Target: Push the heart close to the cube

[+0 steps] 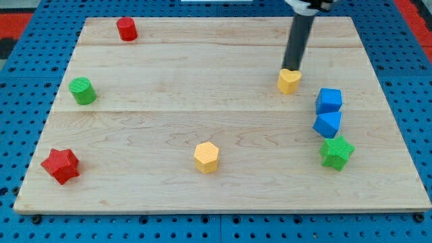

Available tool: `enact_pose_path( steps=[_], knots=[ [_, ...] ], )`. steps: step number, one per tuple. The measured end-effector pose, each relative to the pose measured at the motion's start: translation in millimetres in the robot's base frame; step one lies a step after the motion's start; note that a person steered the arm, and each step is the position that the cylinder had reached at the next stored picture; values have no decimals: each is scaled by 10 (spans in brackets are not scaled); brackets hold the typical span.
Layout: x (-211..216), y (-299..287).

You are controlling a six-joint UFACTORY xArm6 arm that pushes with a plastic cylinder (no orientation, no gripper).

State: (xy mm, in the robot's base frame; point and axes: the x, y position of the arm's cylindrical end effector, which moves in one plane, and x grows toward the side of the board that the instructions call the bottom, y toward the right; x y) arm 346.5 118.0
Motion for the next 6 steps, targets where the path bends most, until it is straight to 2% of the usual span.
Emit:
enact_pose_path(
  steps=[1, 2, 5, 6],
  knots=[
    [0, -587],
    [305, -732],
    [246, 169],
    [246, 174]
  ],
)
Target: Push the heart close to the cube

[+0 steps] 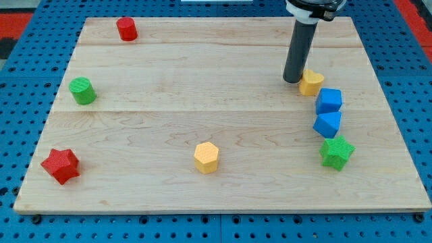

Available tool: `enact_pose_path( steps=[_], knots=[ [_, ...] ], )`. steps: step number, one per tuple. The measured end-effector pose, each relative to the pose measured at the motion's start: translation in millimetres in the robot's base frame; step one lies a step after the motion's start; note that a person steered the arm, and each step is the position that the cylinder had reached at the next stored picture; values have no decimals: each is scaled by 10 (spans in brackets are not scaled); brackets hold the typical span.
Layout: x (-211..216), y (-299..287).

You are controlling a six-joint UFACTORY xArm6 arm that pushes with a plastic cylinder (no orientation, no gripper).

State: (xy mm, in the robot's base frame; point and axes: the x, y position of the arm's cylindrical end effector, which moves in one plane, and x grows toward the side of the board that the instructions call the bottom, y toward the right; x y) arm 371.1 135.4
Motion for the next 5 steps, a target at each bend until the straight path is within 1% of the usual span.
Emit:
enact_pose_path(
  steps=[2, 3, 4, 5],
  knots=[
    [-34, 197],
    [-446, -775],
    [-645, -1902],
    [-658, -3371]
  ],
)
